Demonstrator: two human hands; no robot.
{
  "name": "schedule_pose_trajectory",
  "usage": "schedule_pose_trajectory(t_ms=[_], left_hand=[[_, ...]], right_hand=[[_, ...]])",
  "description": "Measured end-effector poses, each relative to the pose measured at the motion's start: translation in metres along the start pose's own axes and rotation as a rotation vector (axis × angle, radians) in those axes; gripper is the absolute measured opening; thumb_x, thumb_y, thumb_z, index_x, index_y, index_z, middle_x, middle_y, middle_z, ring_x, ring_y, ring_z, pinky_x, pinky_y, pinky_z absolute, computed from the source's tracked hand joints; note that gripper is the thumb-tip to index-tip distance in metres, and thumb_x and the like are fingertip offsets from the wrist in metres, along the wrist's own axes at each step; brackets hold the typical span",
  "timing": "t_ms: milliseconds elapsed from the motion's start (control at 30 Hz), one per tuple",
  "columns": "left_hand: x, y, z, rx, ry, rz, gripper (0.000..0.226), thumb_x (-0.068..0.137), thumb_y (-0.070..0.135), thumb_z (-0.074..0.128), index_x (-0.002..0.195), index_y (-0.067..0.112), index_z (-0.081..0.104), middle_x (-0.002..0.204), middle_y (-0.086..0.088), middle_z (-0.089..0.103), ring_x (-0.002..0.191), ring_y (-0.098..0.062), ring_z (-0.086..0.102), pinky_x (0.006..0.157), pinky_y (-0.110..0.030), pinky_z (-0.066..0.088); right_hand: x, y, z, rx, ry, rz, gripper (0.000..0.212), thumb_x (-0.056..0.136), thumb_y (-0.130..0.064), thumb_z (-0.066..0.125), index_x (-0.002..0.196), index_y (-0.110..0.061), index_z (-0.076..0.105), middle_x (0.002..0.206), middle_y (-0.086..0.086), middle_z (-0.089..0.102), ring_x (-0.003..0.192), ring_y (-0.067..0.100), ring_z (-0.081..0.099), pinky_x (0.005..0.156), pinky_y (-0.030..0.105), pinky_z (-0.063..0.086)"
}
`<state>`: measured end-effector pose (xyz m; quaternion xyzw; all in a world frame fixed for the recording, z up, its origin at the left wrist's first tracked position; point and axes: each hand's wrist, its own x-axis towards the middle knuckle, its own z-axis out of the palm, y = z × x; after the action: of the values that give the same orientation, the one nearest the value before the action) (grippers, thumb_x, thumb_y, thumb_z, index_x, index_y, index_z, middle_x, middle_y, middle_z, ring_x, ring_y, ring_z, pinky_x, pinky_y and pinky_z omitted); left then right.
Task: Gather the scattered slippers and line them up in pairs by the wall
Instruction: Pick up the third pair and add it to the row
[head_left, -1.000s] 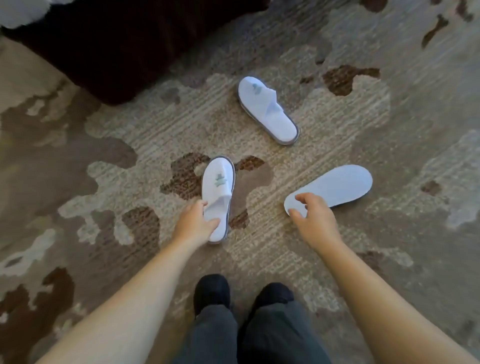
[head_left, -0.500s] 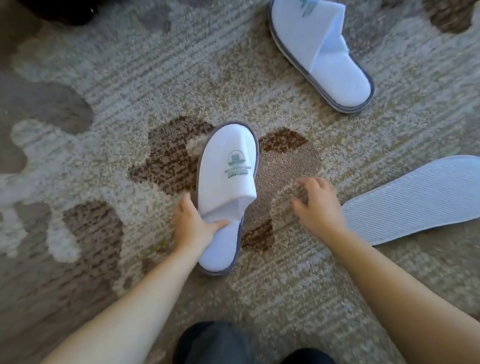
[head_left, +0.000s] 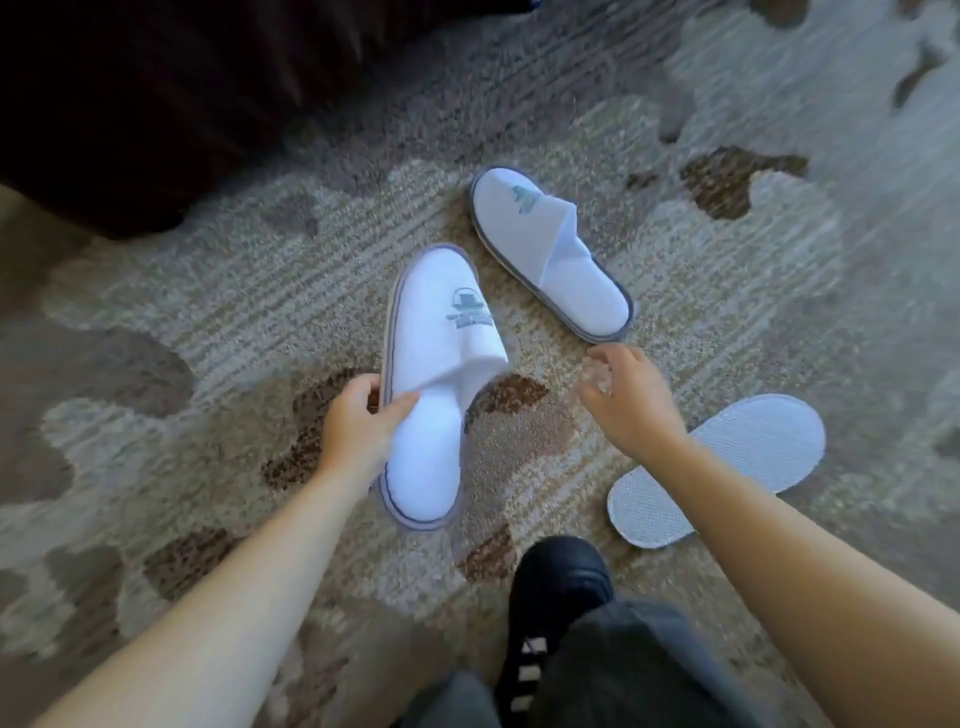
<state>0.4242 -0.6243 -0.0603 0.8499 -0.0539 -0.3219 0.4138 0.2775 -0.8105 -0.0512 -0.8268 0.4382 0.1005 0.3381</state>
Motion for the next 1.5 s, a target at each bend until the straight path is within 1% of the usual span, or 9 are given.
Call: schedule_pose_trajectory(t_ms=[133,333,567,633,733,967,1100,1300,1500], left_hand=[[0.034,0.008,0.028,-0.107,0.094,-0.066,0.01,0.082,0.016,0.059,0.089,0.011,0.054,0.098,-0.017,0.062,0.087,-0.029,0.058,0.078,-0.044,0.047],[0.072,0.002,0.063,-0.102,0.1,-0.066,0.01,0.084,0.02,0.057,0.092,0.013,0.056,0.096,-0.009,0.062,0.087,-0.026,0.058,0.077,-0.042,0.047],[0.068,0.006,0.052,-0.097,0.123,-0.091,0.019,0.083,0.017,0.057,0.07,0.029,0.052,0.08,0.003,0.059,0.087,-0.028,0.058,0.082,-0.048,0.048],[0.068,0.006,0.049,-0.11,0.133,-0.089,0.018,0.084,0.016,0.057,0.07,0.028,0.052,0.08,-0.001,0.059,0.087,-0.028,0.057,0.083,-0.049,0.048],[0.065,0.006,0.041,-0.114,0.14,-0.082,0.009,0.085,0.018,0.055,0.076,0.019,0.053,0.088,-0.012,0.06,0.088,-0.032,0.058,0.08,-0.048,0.048],[-0.011,0.066,-0.026,-0.168,0.185,-0.087,0.014,0.085,0.015,0.054,0.073,0.019,0.051,0.079,-0.011,0.054,0.078,-0.021,0.049,0.072,-0.035,0.039],[-0.094,0.142,-0.098,-0.16,0.212,-0.07,0.012,0.086,0.017,0.053,0.075,0.016,0.05,0.066,0.0,0.048,0.059,-0.014,0.043,0.054,-0.025,0.035],[-0.247,0.269,-0.22,-0.209,0.266,-0.024,0.021,0.085,0.017,0.054,0.068,0.026,0.046,0.066,0.005,0.047,0.058,-0.008,0.042,0.048,-0.014,0.034],[-0.379,0.322,-0.303,-0.257,0.399,-0.017,0.024,0.085,0.017,0.055,0.067,0.03,0.046,0.067,0.006,0.05,0.059,-0.007,0.046,0.05,-0.018,0.038]], right_hand=[[0.058,0.011,-0.006,0.071,0.0,0.075,0.056,0.088,-0.027,0.053,0.136,-0.011,0.03,0.141,0.014,0.035,0.119,0.031,0.045,0.089,0.04,0.044],[0.123,0.041,0.024,0.045,0.088,0.23,0.069,0.084,-0.027,0.058,0.139,-0.01,0.02,0.149,0.017,0.019,0.136,0.035,0.016,0.108,0.049,0.026],[0.135,0.045,0.031,0.172,0.149,0.33,0.082,0.073,-0.015,0.073,0.136,-0.007,0.022,0.139,0.02,0.029,0.127,0.037,0.028,0.102,0.047,0.032],[0.133,0.042,0.032,0.24,0.166,0.342,0.07,0.071,-0.015,0.074,0.127,-0.004,0.033,0.131,0.018,0.036,0.119,0.037,0.039,0.093,0.046,0.04],[0.119,0.035,0.026,0.297,0.175,0.29,0.03,0.081,-0.019,0.064,0.096,-0.009,0.04,0.093,0.008,0.051,0.088,0.031,0.051,0.063,0.033,0.042],[0.018,-0.035,-0.037,0.387,0.197,0.132,0.019,0.09,-0.016,0.049,0.103,-0.007,0.038,0.082,-0.001,0.044,0.076,0.02,0.048,0.057,0.03,0.038],[-0.079,-0.104,-0.124,0.414,0.165,0.043,0.016,0.09,-0.017,0.049,0.097,-0.013,0.036,0.074,-0.014,0.036,0.065,0.0,0.04,0.045,0.016,0.032],[-0.231,-0.219,-0.263,0.412,0.143,-0.042,0.016,0.088,-0.016,0.051,0.092,-0.016,0.036,0.073,-0.013,0.039,0.064,0.001,0.04,0.045,0.003,0.036],[-0.336,-0.301,-0.327,0.458,0.043,-0.139,0.014,0.087,-0.016,0.052,0.091,-0.015,0.038,0.074,-0.009,0.042,0.064,0.003,0.042,0.047,0.018,0.031]])
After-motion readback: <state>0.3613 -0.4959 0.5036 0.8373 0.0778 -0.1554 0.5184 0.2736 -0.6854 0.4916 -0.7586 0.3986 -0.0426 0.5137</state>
